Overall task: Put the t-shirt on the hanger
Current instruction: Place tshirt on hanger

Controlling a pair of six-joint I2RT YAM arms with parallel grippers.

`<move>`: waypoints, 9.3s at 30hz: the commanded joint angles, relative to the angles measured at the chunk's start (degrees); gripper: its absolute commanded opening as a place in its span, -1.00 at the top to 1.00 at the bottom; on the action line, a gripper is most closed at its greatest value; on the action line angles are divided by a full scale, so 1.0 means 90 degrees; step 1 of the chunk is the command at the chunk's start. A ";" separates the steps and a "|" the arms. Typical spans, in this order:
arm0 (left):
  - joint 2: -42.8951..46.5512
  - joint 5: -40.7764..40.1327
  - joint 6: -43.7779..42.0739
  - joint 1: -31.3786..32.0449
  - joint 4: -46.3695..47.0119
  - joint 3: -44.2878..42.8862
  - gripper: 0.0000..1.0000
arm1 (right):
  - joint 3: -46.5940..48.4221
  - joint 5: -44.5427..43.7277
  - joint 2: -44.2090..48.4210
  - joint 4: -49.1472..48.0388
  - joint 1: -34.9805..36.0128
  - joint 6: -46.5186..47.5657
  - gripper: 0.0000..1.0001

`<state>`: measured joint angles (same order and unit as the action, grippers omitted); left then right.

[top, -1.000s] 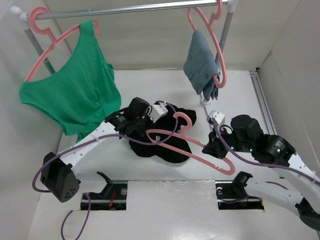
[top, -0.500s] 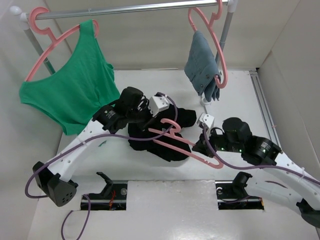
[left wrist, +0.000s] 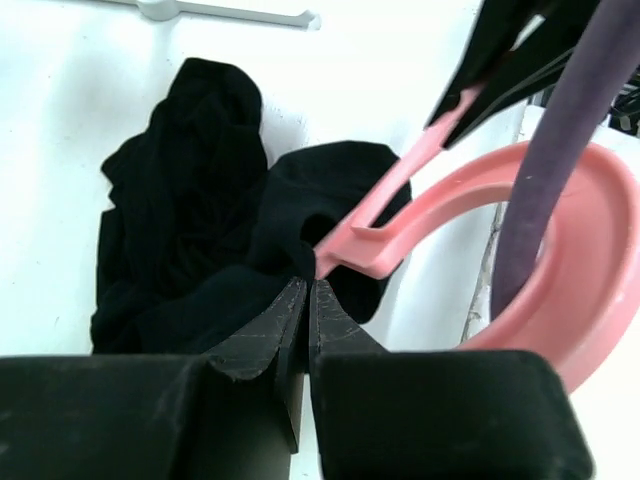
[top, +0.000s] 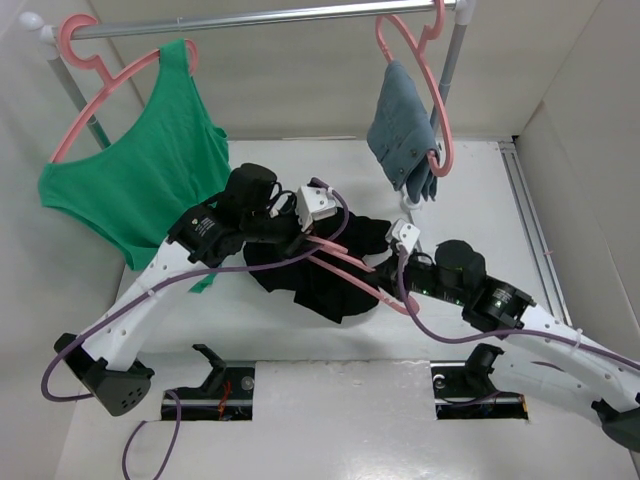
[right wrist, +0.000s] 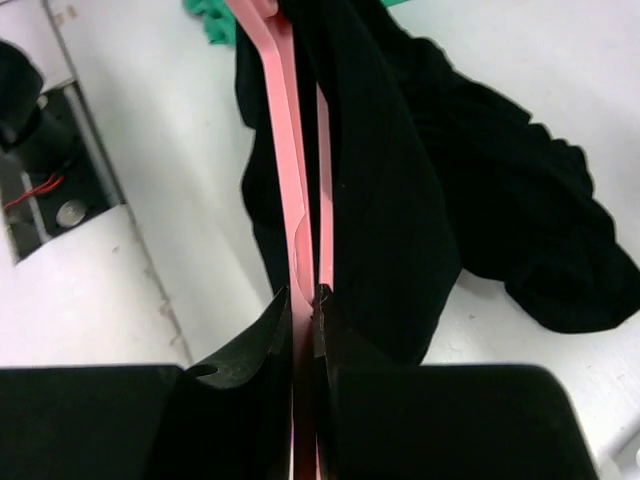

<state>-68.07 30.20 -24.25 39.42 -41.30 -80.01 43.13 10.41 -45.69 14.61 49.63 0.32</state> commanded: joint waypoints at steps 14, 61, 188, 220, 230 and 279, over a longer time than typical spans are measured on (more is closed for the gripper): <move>0.0864 -0.0727 -0.0947 -0.0073 0.0018 -0.0134 -0.48 | -0.1131 -0.0903 0.0322 -0.1389 0.0004 -0.0055 1.00; -0.0228 -0.0143 -0.4707 -0.0249 0.0010 0.2308 -0.19 | -0.0496 0.0063 0.0145 -0.1077 0.0062 0.0355 1.00; 0.0679 0.1704 -0.3420 -0.2114 0.1854 0.3460 -0.80 | -0.0037 0.0171 -0.0734 -0.2024 0.0394 0.0336 1.00; -0.1314 0.2016 -0.6114 -0.2642 -0.0265 0.1956 1.00 | 0.0139 0.0112 -0.0890 -0.1731 0.0453 0.0453 1.00; 0.0053 0.2094 -0.4319 -0.2817 0.0634 0.2053 1.00 | 0.0967 -0.1341 -0.1359 -0.1418 0.0453 -0.0101 -0.39; 0.1245 0.1020 -0.1339 -0.2759 0.1610 0.2640 1.00 | 0.1700 -0.4798 -0.3300 -0.0793 0.2015 -0.2232 -0.46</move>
<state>-58.50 36.32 -36.53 14.57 -28.91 -54.85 54.37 -30.20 -73.58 11.49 67.26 -20.32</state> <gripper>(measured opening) 0.054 0.727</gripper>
